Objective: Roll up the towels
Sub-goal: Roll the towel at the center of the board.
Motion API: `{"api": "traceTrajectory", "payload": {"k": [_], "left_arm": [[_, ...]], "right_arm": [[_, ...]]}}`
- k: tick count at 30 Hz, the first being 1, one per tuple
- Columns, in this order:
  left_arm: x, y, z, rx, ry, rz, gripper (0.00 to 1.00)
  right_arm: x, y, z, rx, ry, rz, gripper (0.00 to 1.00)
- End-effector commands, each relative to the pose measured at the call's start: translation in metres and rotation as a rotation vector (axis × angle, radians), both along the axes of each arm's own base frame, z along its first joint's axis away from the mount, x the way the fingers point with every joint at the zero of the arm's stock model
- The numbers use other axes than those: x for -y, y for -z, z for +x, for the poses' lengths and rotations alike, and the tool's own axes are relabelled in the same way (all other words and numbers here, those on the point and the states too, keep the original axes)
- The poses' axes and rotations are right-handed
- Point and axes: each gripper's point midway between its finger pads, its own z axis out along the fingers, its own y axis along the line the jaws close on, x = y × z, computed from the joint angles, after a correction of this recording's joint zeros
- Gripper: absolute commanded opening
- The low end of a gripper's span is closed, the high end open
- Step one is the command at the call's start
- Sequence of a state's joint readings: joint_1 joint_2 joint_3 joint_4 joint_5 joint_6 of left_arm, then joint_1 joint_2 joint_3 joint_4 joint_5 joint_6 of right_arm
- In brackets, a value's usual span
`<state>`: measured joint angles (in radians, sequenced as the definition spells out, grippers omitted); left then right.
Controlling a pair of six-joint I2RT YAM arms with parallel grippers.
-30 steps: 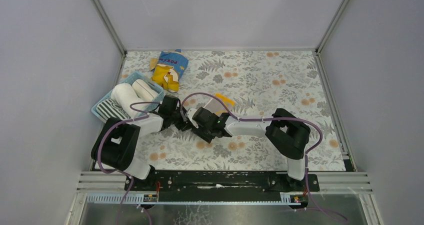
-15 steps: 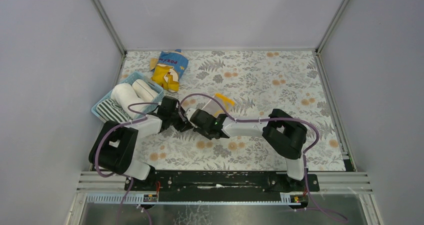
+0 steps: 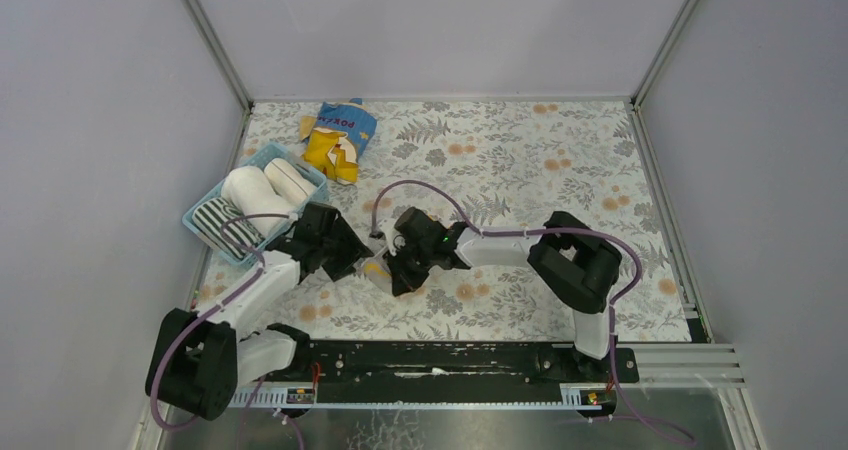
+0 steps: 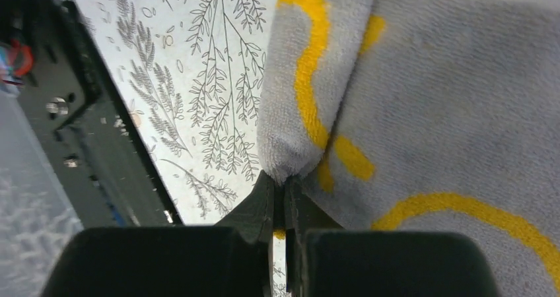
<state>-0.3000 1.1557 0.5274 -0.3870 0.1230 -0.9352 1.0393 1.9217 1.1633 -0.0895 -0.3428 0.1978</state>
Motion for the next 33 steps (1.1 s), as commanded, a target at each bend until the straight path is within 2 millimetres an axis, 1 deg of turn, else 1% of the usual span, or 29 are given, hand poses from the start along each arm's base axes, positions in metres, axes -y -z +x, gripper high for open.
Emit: {"api": "traceTrajectory", "payload": {"k": [1,3,6,8,10,13,16,20,23,27,30,33], "left_arm": [[-0.014,-0.015,-0.008,0.001,-0.013,0.058,0.59],[-0.01,-0.018,-0.013,-0.001,-0.003,0.028,0.61],[-0.005,-0.016,-0.021,-0.013,0.009,-0.008,0.62],[-0.001,-0.017,-0.023,-0.013,0.018,-0.024,0.62],[0.007,-0.019,-0.022,-0.007,0.037,-0.053,0.62],[0.016,-0.024,-0.016,0.008,0.05,-0.077,0.63],[0.026,-0.024,-0.007,0.016,0.065,-0.084,0.63],[0.033,-0.013,0.004,-0.005,0.076,-0.054,0.63],[0.034,-0.007,0.011,-0.008,0.068,-0.026,0.62],[0.034,0.004,0.019,-0.016,0.058,0.011,0.56],[0.034,0.015,0.022,-0.034,0.063,0.034,0.46],[0.031,0.025,0.021,-0.056,0.066,0.066,0.33]], "right_arm": [[-0.002,-0.033,-0.006,-0.265,0.062,0.211,0.0],[0.0,-0.036,-0.002,-0.316,0.086,0.265,0.01],[0.005,-0.035,0.003,-0.409,0.134,0.319,0.02],[0.006,-0.034,0.006,-0.464,0.15,0.35,0.02],[0.008,-0.032,0.008,-0.511,0.163,0.381,0.02],[0.01,-0.027,0.01,-0.579,0.185,0.4,0.02],[0.014,-0.018,0.012,-0.614,0.205,0.388,0.02],[0.019,-0.007,0.015,-0.662,0.234,0.384,0.03],[0.023,-0.001,0.019,-0.698,0.269,0.399,0.03],[0.025,0.007,0.019,-0.715,0.287,0.38,0.04],[0.025,0.005,0.02,-0.702,0.283,0.376,0.06],[0.026,0.0,0.024,-0.661,0.275,0.354,0.1]]}}
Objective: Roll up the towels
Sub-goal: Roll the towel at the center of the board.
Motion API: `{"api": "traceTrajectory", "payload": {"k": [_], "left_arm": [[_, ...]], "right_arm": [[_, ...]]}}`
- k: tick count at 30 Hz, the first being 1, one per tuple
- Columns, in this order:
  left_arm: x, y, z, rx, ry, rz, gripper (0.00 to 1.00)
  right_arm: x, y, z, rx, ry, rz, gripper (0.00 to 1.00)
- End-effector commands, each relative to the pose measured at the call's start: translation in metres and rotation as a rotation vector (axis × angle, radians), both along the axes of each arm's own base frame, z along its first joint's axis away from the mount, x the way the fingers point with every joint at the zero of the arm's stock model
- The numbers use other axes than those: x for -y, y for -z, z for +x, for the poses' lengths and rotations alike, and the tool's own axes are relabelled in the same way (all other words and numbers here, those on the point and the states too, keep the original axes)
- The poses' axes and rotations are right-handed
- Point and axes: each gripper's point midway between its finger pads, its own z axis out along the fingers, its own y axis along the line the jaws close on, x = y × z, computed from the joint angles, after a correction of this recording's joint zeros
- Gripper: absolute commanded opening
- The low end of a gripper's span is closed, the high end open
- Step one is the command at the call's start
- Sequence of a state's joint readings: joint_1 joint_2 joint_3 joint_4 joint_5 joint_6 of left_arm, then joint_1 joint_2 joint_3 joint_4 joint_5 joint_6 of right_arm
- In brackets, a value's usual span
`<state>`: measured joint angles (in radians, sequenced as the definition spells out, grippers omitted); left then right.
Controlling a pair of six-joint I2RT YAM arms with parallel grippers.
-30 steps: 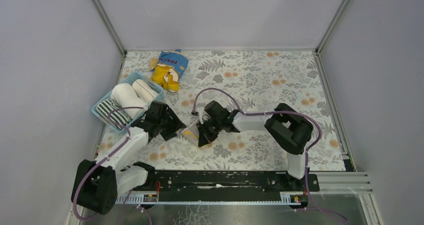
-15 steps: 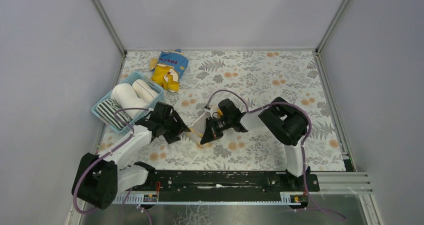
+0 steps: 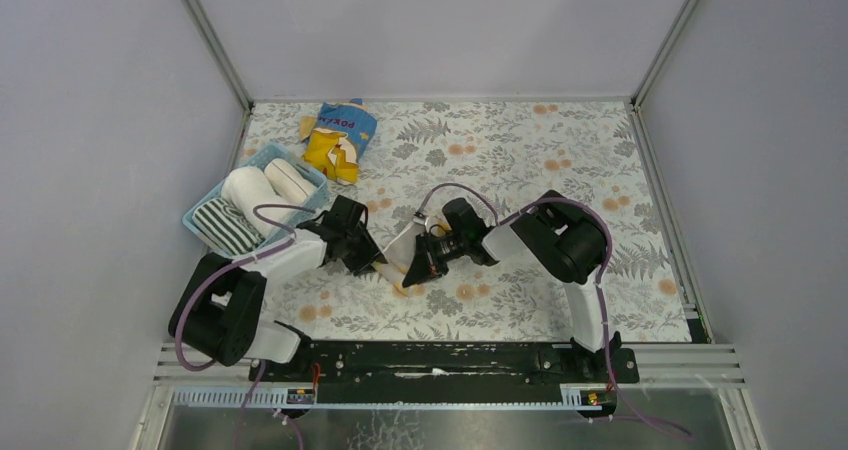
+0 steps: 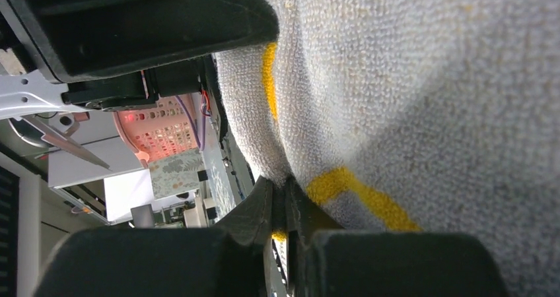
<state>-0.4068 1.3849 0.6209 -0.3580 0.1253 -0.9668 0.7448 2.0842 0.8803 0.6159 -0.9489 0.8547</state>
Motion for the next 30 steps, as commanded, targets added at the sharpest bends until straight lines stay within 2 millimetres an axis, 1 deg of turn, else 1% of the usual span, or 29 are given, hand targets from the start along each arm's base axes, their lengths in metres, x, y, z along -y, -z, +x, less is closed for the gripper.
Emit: {"api": "traceTrajectory", "payload": {"k": [1,4,6,8,10,13,15,16,18,20,24,25,26,30], "left_arm": [[-0.003,0.004,0.018,0.052,-0.01,0.049,0.28],[-0.005,0.007,0.017,0.043,-0.003,0.068,0.19],[-0.006,0.008,0.017,0.039,0.003,0.078,0.13],[-0.007,0.007,0.017,0.033,0.011,0.088,0.06],[-0.008,0.005,0.016,0.029,0.019,0.1,0.04],[-0.01,0.004,0.016,0.016,0.032,0.116,0.05],[-0.01,0.004,0.015,0.005,0.041,0.12,0.05],[-0.01,0.003,0.015,0.001,0.043,0.124,0.06],[-0.01,0.003,0.014,-0.008,0.05,0.128,0.06],[-0.01,0.004,0.014,-0.018,0.055,0.132,0.07],[-0.009,0.009,0.009,-0.047,0.065,0.127,0.1],[-0.008,0.011,0.008,-0.053,0.068,0.123,0.1],[-0.008,0.013,0.007,-0.061,0.069,0.124,0.1],[-0.008,0.016,0.006,-0.072,0.069,0.126,0.11]], "right_arm": [[0.004,-0.003,0.009,0.069,0.003,-0.043,0.11],[0.008,-0.014,0.015,0.166,-0.002,-0.083,0.23],[0.013,-0.022,0.02,0.241,-0.003,-0.119,0.33],[0.019,-0.029,0.022,0.335,-0.024,-0.163,0.4],[0.023,-0.041,0.024,0.449,-0.034,-0.211,0.48],[0.03,-0.047,0.025,0.643,-0.062,-0.332,0.56],[0.031,-0.052,0.025,0.77,-0.081,-0.405,0.59],[0.03,-0.051,0.024,0.823,-0.091,-0.436,0.6],[0.024,-0.064,0.023,0.935,-0.089,-0.454,0.62],[0.017,-0.068,0.022,1.035,-0.094,-0.476,0.63],[0.001,-0.069,0.017,1.204,-0.103,-0.522,0.64],[-0.003,-0.072,0.016,1.241,-0.099,-0.524,0.64],[-0.006,-0.067,0.014,1.267,-0.111,-0.539,0.63],[-0.018,-0.063,0.008,1.358,-0.116,-0.547,0.61]]}}
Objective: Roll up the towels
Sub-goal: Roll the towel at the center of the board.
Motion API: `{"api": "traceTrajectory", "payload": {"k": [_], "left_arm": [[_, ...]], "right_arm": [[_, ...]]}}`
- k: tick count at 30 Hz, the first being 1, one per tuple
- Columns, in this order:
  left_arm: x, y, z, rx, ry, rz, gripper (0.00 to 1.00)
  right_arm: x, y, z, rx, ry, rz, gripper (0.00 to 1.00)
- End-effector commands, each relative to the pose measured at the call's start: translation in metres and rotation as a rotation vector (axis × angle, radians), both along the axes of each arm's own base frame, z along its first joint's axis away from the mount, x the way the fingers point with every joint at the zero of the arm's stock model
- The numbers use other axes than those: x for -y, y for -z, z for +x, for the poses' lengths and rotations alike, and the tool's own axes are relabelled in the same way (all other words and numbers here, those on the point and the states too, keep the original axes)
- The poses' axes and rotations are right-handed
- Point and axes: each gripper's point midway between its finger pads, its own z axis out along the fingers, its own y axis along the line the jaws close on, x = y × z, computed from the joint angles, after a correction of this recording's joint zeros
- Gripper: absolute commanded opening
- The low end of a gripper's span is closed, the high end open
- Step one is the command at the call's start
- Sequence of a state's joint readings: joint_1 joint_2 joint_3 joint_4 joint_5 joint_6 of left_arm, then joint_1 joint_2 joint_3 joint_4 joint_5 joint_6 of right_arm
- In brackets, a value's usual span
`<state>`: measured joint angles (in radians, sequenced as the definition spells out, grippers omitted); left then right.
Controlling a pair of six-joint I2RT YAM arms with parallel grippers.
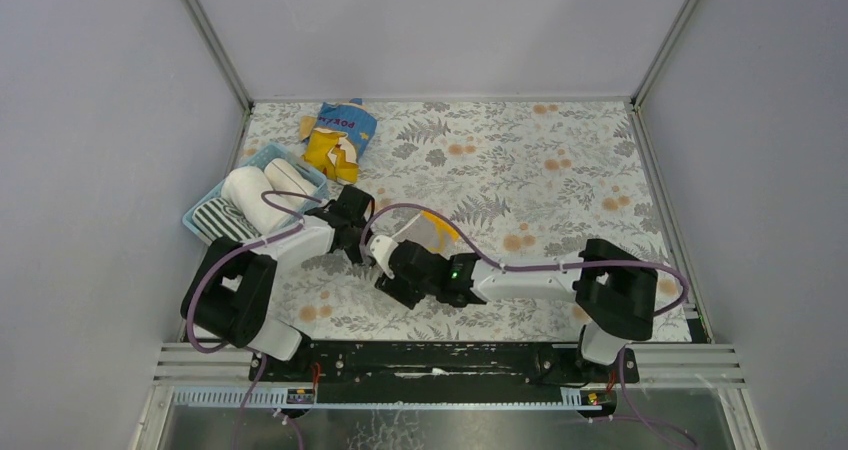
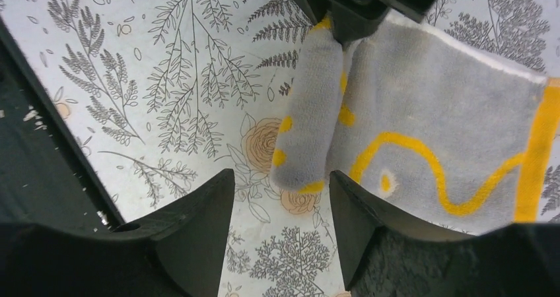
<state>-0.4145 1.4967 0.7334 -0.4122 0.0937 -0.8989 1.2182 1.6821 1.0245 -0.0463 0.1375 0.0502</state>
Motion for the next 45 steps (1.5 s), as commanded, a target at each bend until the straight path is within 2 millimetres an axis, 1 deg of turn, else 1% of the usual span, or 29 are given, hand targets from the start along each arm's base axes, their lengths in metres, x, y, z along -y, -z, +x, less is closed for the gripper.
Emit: {"api": "traceTrajectory", "payload": {"k": [1,4,8,11,15,18,20,22,23,25,27,30,32,34,37,40,45], "left_arm": [[-0.01,0.013,-0.01,-0.053,0.012,0.058,0.11],[-0.01,0.014,-0.01,-0.055,0.013,0.06,0.11],[-0.011,0.014,-0.01,-0.054,0.01,0.062,0.11],[-0.011,0.015,-0.01,-0.057,0.011,0.065,0.11],[-0.011,0.014,-0.009,-0.05,0.007,0.066,0.12],[-0.013,0.013,-0.009,-0.048,0.005,0.077,0.14],[-0.014,0.012,-0.008,-0.044,0.007,0.084,0.14],[-0.016,0.01,-0.007,-0.035,0.001,0.09,0.15],[-0.016,0.008,-0.006,-0.027,-0.004,0.09,0.16],[-0.018,0.002,-0.003,-0.001,-0.018,0.089,0.21],[-0.018,-0.008,0.0,0.032,-0.029,0.08,0.3],[-0.02,-0.024,0.005,0.077,-0.048,0.07,0.43],[-0.024,-0.034,0.007,0.105,-0.066,0.067,0.5],[-0.03,-0.043,0.006,0.129,-0.089,0.065,0.58],[-0.038,-0.054,0.004,0.162,-0.119,0.055,0.66],[-0.042,-0.057,-0.003,0.172,-0.128,0.048,0.71],[-0.04,-0.053,-0.014,0.15,-0.107,0.027,0.75]], "right_arm": [[-0.018,-0.014,0.019,0.203,0.021,0.0,0.61],[-0.021,0.002,0.018,0.226,0.011,-0.058,0.6],[-0.02,0.022,0.017,0.252,0.006,-0.127,0.59],[-0.016,0.034,0.017,0.261,0.007,-0.177,0.56],[-0.005,0.049,0.019,0.27,0.021,-0.251,0.52],[0.002,0.058,0.021,0.273,0.036,-0.293,0.46],[0.004,0.063,0.016,0.243,0.025,-0.3,0.38],[0.0,0.062,0.008,0.192,0.005,-0.265,0.25],[-0.004,0.06,0.003,0.156,-0.009,-0.236,0.21],[-0.011,0.055,-0.006,0.069,-0.03,-0.168,0.13],[-0.017,0.048,-0.012,-0.03,-0.046,-0.093,0.1],[-0.027,0.035,-0.017,-0.178,-0.06,0.041,0.07],[-0.032,0.024,-0.017,-0.269,-0.06,0.128,0.07],[-0.034,0.015,-0.015,-0.353,-0.057,0.213,0.07],[-0.032,0.006,-0.011,-0.473,-0.038,0.327,0.07],[-0.028,0.002,-0.005,-0.592,-0.012,0.431,0.08],[-0.014,-0.008,0.004,-0.787,0.047,0.625,0.08]]}}
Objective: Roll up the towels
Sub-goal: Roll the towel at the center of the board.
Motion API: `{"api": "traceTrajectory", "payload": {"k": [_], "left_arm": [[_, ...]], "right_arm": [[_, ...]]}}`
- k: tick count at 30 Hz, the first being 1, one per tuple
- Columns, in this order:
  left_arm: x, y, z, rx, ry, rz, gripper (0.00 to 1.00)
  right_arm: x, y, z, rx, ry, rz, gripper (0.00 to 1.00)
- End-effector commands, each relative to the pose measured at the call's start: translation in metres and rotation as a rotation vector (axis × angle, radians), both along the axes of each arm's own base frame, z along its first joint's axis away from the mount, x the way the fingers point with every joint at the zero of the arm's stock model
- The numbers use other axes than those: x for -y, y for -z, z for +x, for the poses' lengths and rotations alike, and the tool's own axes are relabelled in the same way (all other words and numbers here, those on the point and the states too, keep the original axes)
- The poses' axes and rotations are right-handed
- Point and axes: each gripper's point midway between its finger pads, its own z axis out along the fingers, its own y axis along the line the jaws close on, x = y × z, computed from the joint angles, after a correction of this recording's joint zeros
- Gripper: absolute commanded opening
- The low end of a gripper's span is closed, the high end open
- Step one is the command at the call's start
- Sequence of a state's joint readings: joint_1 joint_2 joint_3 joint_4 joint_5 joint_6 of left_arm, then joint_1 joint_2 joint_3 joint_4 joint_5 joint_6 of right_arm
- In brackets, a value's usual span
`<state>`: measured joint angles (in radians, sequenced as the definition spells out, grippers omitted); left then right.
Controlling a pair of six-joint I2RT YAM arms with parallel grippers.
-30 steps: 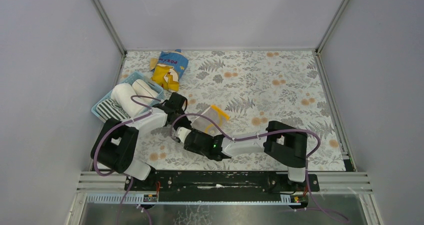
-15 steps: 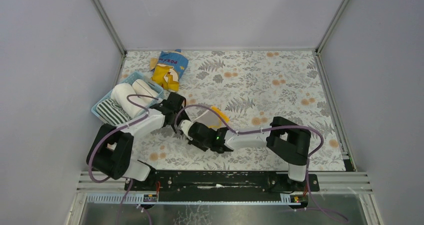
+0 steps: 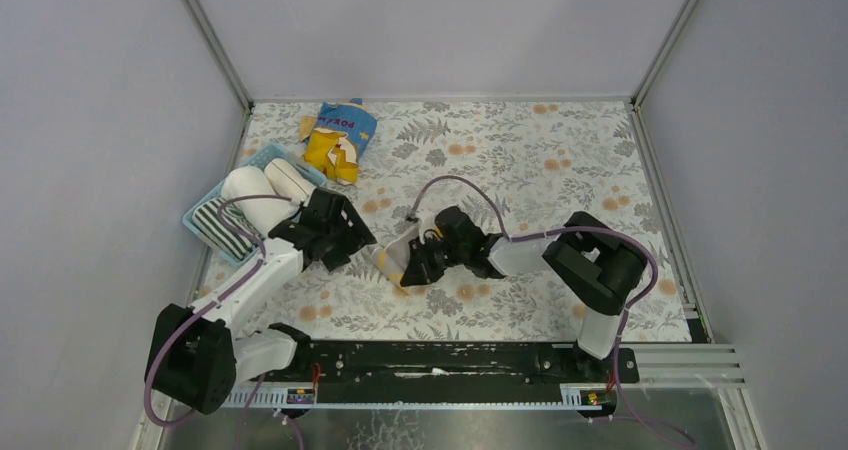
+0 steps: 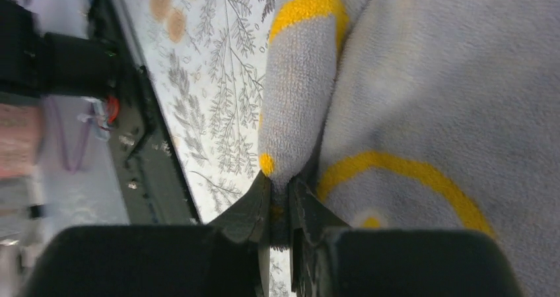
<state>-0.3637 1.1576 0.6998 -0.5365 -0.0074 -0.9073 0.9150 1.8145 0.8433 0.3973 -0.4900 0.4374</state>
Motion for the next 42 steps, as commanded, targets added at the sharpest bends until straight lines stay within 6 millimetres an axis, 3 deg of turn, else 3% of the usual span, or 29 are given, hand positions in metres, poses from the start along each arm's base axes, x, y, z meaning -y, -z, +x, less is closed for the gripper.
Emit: {"api": "traceTrajectory", "payload": {"k": [1,14,24,30,36,42], "left_arm": [[-0.004,0.011,-0.016,-0.054,0.004,0.003,0.75],[0.035,0.016,-0.012,-0.054,0.093,-0.161,0.77],[0.046,0.046,0.0,-0.09,0.098,-0.146,0.58],[0.038,0.068,-0.005,-0.137,0.087,-0.093,0.42],[0.031,0.084,-0.01,-0.178,0.091,-0.04,0.41],[0.031,0.091,-0.012,-0.195,0.107,-0.02,0.41]], "right_arm": [[-0.006,-0.041,-0.005,-0.206,0.003,0.281,0.08],[0.013,-0.008,0.01,-0.555,0.125,0.389,0.1],[0.019,0.013,0.013,-0.585,0.172,0.307,0.11],[0.023,0.012,0.013,-0.537,0.162,0.252,0.21],[0.035,-0.002,0.02,-0.337,0.141,0.096,0.42],[0.055,-0.016,0.031,-0.039,0.16,-0.172,0.6]]}}
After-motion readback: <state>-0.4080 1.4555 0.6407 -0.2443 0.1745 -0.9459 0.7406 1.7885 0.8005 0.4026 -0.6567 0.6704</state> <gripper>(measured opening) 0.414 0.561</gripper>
